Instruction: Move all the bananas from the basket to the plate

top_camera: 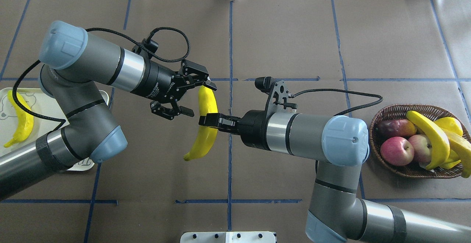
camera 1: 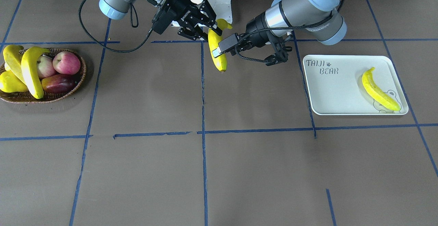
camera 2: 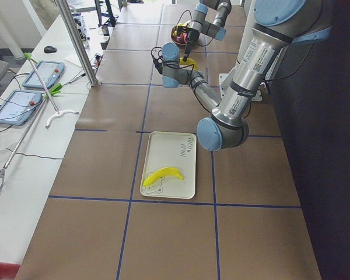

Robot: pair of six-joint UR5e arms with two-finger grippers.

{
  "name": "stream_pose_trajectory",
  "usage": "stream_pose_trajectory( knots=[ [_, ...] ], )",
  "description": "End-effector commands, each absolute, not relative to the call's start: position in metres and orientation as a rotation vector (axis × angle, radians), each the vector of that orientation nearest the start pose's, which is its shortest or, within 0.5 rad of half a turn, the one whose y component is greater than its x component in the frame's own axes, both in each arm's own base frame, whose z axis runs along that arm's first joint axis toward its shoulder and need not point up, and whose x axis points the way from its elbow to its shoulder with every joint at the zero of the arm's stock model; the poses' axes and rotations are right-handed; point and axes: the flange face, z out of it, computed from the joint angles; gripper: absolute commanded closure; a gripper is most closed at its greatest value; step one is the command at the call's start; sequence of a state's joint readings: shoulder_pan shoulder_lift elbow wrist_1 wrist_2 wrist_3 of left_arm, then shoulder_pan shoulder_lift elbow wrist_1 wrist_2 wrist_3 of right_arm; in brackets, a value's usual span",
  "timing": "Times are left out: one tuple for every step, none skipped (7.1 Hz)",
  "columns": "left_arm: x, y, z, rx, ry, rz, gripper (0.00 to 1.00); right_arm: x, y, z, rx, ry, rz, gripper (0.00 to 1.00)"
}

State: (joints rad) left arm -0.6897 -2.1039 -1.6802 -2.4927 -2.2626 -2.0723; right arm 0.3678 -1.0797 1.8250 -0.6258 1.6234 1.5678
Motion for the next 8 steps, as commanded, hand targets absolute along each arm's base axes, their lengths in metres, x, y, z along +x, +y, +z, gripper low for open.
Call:
stream_pose_trajectory(
  knots=[
    [0.426, -0.438, 0.193, -0.4, 1.529, -0.39, 0.07, -0.495, -0.322, 0.155, 0.278, -1.68, 0.229, 0.91],
    [0.427, -0.438, 0.194, -0.4, 1.528, -0.39, 0.27, -0.496, -0.321, 0.155, 0.277, -1.681, 0.227, 0.87],
    [0.427, -0.438, 0.195, -0.398, 1.527, -0.386, 0.53, -0.496, -0.321, 0.155, 0.277, -1.681, 0.227, 0.84],
    [0.427, -0.438, 0.196, -0.398, 1.526, -0.387, 0.78, -0.496, -0.321, 0.155, 0.278, -1.68, 0.226, 0.69],
    [0.425, -0.438, 0.197, -0.396, 1.525, -0.39, 0.96, -0.496, -0.322, 0.156, 0.279, -1.676, 0.228, 0.09],
    [0.424, -0.437, 0.199, -0.397, 1.524, -0.391, 1.0, -0.497, -0.322, 0.157, 0.278, -1.66, 0.23, 0.0],
    [0.422, -0.438, 0.2, -0.395, 1.523, -0.394, 1.0, -0.496, -0.322, 0.156, 0.285, -1.66, 0.22, 0.0],
    [0.419, -0.441, 0.205, -0.39, 1.519, -0.404, 1.0, -0.494, -0.322, 0.16, 0.286, -1.655, 0.207, 0.0]
  ],
)
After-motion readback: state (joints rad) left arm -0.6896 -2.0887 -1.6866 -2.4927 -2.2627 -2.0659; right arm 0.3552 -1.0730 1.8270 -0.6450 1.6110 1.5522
